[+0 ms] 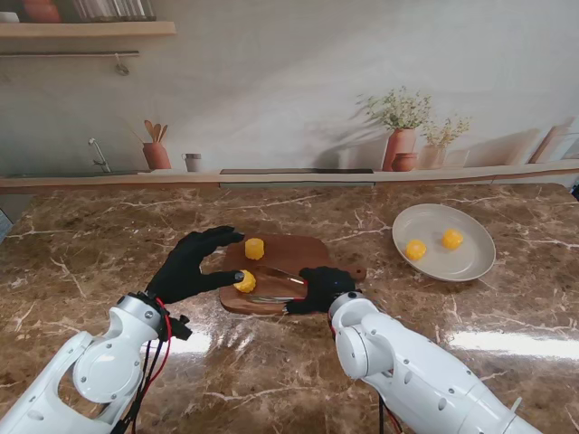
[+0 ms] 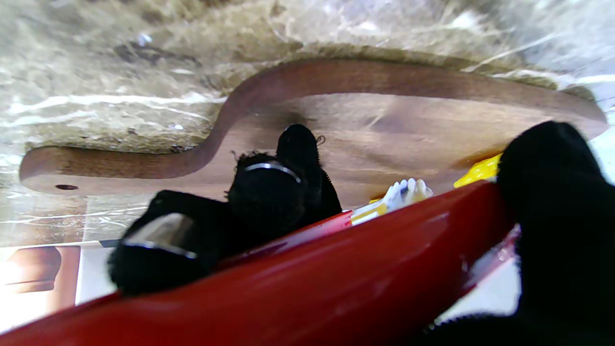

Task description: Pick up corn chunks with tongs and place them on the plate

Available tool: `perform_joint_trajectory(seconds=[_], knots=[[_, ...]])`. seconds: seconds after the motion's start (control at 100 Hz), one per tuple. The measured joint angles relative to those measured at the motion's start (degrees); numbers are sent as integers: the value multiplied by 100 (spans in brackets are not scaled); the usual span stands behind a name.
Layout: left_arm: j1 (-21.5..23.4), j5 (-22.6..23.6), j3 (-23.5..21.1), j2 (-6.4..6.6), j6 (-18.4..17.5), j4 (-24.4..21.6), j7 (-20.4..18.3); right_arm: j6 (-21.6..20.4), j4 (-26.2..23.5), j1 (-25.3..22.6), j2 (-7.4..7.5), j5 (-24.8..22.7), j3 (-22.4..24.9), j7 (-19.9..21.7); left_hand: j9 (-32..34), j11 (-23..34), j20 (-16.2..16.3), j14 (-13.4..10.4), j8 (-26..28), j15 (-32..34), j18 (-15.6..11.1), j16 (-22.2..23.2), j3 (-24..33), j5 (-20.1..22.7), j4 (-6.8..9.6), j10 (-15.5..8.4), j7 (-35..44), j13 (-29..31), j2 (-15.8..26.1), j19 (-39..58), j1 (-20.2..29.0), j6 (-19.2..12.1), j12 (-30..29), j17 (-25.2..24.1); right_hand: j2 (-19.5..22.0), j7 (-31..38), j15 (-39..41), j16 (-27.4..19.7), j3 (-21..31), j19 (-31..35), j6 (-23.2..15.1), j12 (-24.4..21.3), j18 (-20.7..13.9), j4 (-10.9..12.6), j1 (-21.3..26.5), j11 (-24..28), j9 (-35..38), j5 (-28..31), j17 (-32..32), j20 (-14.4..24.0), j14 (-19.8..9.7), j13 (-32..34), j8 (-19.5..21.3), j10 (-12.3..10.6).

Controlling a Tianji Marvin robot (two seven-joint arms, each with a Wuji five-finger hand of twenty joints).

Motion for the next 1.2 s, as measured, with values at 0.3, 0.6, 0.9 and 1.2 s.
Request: perform_joint_trajectory(seconds=[0.3,0.6,0.9,1.2], knots=[[71,26,-3,-2,8,-42,53,528,5,224,-72,120,-402,4,0,0,2,-1,0,0,-3,0,0,0,0,0,0,0,0,-1,0,0,0,0,-32,-58,0,4,140,-1,41,9,-52,3,-283,144,-69,-116,0,61,-59,0,-1,1],[127,42,-23,-4,7,-86,83,1037,15,452,-180,210,-772,90,0,0,51,-1,0,0,-7,0,0,0,0,0,0,0,0,-1,0,0,0,0,412,-100,194,6,-322,-2,91,12,-173,3,-32,76,0,-161,28,204,-179,3,131,4],[191,2,-52,-8,4,-133,89,1185,-160,527,-138,9,-884,434,0,0,51,-1,0,0,-49,0,0,0,0,0,0,0,0,-3,0,1,0,0,1776,-511,432,6,-1726,-3,-71,9,-170,-36,1438,-452,515,187,51,271,-158,22,191,-74],[255,11,-90,-9,5,-172,97,463,-430,-234,-68,-259,27,232,0,0,52,-1,0,0,-58,0,0,0,0,0,0,0,1,-95,0,1,0,-1,1308,113,434,6,-451,16,-208,9,53,-221,879,-600,878,707,135,271,57,127,289,2]])
